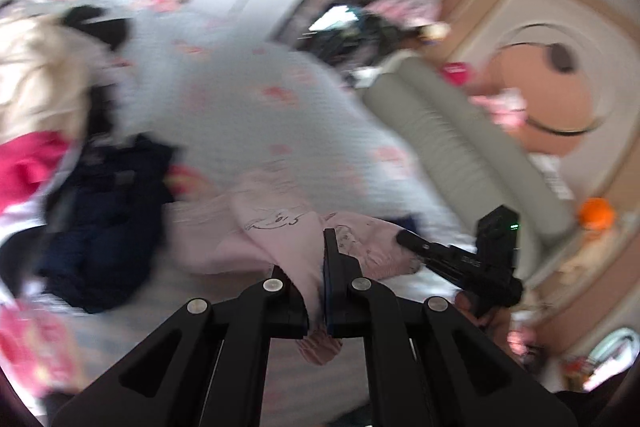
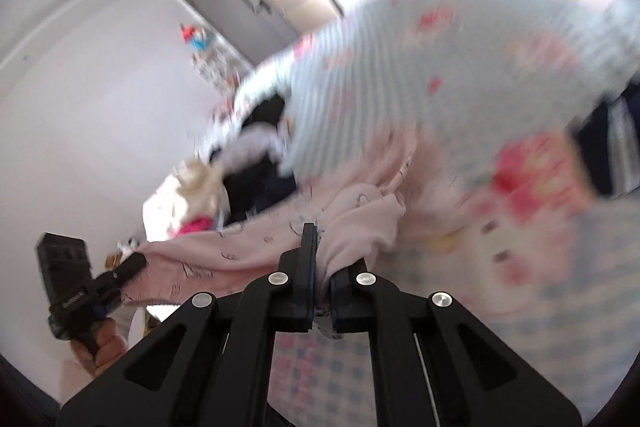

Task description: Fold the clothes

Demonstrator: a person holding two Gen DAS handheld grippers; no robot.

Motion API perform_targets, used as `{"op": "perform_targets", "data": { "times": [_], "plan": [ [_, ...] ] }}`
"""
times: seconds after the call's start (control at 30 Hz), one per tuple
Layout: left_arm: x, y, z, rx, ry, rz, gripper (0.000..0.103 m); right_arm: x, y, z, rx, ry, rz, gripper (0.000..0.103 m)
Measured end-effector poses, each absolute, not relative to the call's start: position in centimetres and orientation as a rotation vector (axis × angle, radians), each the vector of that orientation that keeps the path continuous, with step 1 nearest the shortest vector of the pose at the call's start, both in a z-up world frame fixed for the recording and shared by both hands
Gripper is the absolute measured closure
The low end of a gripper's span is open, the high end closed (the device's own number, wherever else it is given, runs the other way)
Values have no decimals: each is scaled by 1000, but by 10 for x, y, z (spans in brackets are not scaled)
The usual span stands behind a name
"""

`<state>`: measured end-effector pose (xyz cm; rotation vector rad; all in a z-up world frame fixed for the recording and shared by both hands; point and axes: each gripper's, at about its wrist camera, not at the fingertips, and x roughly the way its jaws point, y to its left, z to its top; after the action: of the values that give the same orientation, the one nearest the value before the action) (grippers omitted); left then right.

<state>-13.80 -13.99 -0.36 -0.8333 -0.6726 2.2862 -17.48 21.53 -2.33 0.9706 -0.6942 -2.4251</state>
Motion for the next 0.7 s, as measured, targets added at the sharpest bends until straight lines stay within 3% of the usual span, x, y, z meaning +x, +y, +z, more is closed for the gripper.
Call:
{"op": "perform_targets", "data": {
  "times": [0.27,0.4,0.5,0.7],
  "plan": [
    [-126,-94,58,-696,-610,2238,98,-108,287,69,706,-739,-2542,100],
    [-170,-69,14,-990,-606,2228,98,-130,304,27,945,-767,-2586,99],
    [-220,-39,-9,-1193,-459,2295,98,-169,324,-8,1121,-817,-2592,99],
    [-209,-19,168,-566,-330,2384,98,-182,336,134,626,-685,-2740,99]
  ]
}}
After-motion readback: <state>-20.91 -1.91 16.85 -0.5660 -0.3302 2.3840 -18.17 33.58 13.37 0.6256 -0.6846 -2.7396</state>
